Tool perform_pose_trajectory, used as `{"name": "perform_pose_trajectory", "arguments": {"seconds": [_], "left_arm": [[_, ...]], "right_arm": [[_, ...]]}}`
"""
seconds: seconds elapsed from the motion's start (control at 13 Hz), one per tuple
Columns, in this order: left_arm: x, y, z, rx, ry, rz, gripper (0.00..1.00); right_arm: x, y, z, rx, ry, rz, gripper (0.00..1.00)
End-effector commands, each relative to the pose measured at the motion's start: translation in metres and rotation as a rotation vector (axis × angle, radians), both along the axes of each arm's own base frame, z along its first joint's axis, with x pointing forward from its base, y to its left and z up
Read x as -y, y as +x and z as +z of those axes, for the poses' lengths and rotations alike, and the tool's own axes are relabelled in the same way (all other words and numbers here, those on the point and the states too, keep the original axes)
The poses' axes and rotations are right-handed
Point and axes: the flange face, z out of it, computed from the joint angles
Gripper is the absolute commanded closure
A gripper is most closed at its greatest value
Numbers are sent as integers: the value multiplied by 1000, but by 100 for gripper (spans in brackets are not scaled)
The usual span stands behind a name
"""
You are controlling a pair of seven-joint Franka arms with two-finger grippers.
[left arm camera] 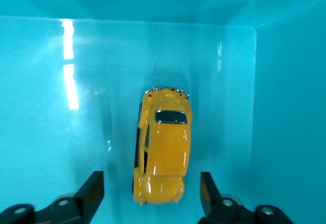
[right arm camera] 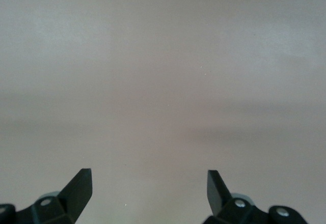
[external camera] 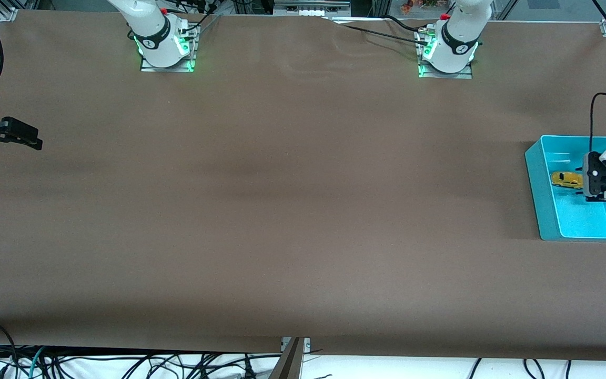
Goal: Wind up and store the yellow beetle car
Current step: 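Lower the car into the cyan bin and open the left gripper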
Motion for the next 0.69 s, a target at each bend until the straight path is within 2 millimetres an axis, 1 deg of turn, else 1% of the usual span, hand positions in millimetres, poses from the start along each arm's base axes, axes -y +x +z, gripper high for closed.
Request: {"name": "perform_pose_trajectory", "arguments": {"seconds": [0.0,0.08,0.15,0.31,0.38,0.46,0.62], "left_arm": [[32,5,99,-20,-39,50,0],[41,7,128,-42,-35,118,0],[53,14,157,-66,-21,196,0],[90,34,207,-103,6,336,0],[110,41,224,-110,29,418,0],[124,46,239,-110,58,518,0],[146,55,263,-86,60,660,0]], "right_arm": [[-2,-1,3,8,1,-7,0],[-2,-1,3,8,1,-7,0],[-2,-1,3,8,1,-7,0],[-2,-1,3,8,1,-7,0],[-1,-1,3,8,1,-8,0],[-1,-1,3,8,1,-8,0],[-1,-1,3,8,1,-8,0]]}}
